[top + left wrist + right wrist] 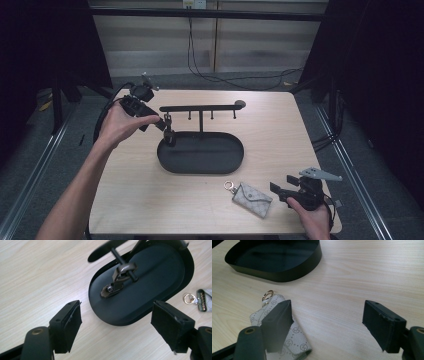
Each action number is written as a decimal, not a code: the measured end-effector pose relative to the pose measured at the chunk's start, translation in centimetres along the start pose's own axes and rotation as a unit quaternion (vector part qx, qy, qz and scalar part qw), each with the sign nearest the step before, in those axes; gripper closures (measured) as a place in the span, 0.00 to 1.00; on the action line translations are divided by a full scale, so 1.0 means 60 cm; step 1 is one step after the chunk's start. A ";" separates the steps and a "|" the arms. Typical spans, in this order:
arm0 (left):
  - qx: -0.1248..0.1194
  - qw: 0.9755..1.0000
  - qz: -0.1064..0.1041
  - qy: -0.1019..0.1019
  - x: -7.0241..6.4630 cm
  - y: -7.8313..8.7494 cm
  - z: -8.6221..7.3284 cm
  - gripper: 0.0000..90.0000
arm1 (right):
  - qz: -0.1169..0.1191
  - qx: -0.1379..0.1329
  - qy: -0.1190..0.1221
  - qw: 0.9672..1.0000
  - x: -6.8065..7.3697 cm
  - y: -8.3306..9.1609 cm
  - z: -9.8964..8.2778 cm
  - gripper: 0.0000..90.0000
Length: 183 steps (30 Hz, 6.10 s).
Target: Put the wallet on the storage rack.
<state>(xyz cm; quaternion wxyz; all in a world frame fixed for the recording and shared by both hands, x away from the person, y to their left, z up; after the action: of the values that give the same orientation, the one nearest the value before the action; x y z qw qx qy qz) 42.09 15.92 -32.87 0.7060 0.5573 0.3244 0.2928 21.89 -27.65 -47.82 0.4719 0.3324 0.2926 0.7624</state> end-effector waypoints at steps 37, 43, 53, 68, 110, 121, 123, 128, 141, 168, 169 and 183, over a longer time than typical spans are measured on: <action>-0.156 0.987 -0.008 -0.023 0.004 -0.083 -0.215 0.19 | -0.004 -0.003 -0.001 1.000 0.001 0.003 -0.002 0.26; -0.184 0.982 -0.023 -0.025 -0.012 -0.103 -0.244 0.19 | -0.007 0.002 0.003 1.000 0.002 0.001 -0.001 0.26; -0.184 0.981 -0.030 -0.054 -0.052 -0.148 -0.280 0.19 | 0.000 0.005 0.012 1.000 0.004 0.000 -0.001 0.25; -0.198 0.977 -0.063 -0.041 -0.071 -0.185 -0.351 0.21 | 0.034 0.016 0.077 0.996 0.043 0.009 0.018 0.21; -0.235 0.963 -0.104 -0.076 -0.078 -0.179 -0.370 0.19 | 0.044 0.309 0.207 0.927 0.131 -0.063 0.089 0.27; -0.230 0.964 -0.104 -0.081 -0.080 -0.179 -0.370 0.19 | 0.026 0.359 0.213 0.908 0.128 -0.093 0.088 0.27; -0.229 0.964 -0.104 -0.080 -0.079 -0.178 -0.369 0.19 | 0.023 0.365 0.213 0.906 0.128 -0.098 0.087 0.27; -0.229 0.965 -0.106 -0.078 -0.078 -0.179 -0.369 0.19 | 0.015 0.376 0.212 0.902 0.128 -0.105 0.086 0.30; -0.228 0.965 -0.105 -0.074 -0.075 -0.179 -0.370 0.19 | 0.004 0.387 0.225 0.894 0.134 -0.114 0.081 0.28; -0.226 0.965 -0.112 -0.066 -0.069 -0.179 -0.370 0.18 | -0.015 0.408 0.238 0.881 0.144 -0.130 0.081 0.31; -0.226 0.965 -0.111 -0.066 -0.069 -0.179 -0.370 0.18 | -0.015 0.412 0.229 0.882 0.145 -0.129 0.081 0.32; -0.228 0.965 -0.113 -0.059 -0.063 -0.179 -0.370 0.18 | -0.020 0.424 0.215 0.880 0.147 -0.122 0.099 0.35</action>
<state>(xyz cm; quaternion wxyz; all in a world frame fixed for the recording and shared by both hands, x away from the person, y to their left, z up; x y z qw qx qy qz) 22.88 24.01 -46.57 0.8607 0.3577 0.2678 0.2440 27.43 -16.01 -47.76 0.2266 0.3231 0.6887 0.6082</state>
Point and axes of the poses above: each handheld gripper's, and its own axes: y roughly backward along the jaws, z roughly out of its top, x roughly to its left, the point moved 2 cm from there along -y, roughly forward along the jaws, and after that the axes turned 13 degrees about x, right-handed, at the moved point
